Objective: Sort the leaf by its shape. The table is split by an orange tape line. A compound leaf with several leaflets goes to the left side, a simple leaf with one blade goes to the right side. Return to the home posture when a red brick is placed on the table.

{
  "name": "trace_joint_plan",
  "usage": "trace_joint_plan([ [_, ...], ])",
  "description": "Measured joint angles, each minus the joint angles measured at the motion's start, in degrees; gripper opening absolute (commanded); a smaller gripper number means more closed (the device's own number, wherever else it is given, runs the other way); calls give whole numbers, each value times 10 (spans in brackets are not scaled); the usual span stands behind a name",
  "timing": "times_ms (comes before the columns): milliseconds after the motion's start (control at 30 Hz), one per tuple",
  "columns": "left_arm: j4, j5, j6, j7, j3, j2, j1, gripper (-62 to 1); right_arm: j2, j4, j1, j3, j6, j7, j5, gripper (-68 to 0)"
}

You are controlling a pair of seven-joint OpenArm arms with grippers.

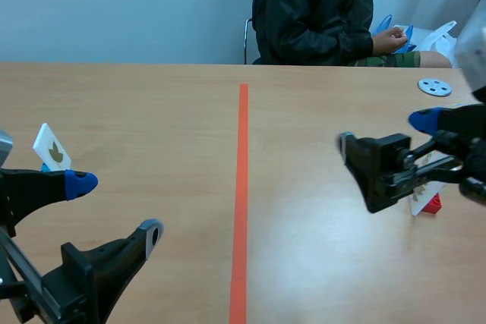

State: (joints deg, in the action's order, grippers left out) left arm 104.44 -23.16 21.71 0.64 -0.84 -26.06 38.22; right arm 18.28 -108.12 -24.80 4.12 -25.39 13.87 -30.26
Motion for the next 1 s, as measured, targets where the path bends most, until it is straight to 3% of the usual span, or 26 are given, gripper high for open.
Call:
trace_joint_plan([
  [200,0,0,0,0,0,0,0,14,26,-16,0,-75,-6,4,0,4],
  [367,0,0,0,0,0,0,0,14,34,-16,0,-95,-47,-9,0,4],
  [1000,0,0,0,0,0,0,0,14,30,-16,-16,-90,-42,21,9,4],
])
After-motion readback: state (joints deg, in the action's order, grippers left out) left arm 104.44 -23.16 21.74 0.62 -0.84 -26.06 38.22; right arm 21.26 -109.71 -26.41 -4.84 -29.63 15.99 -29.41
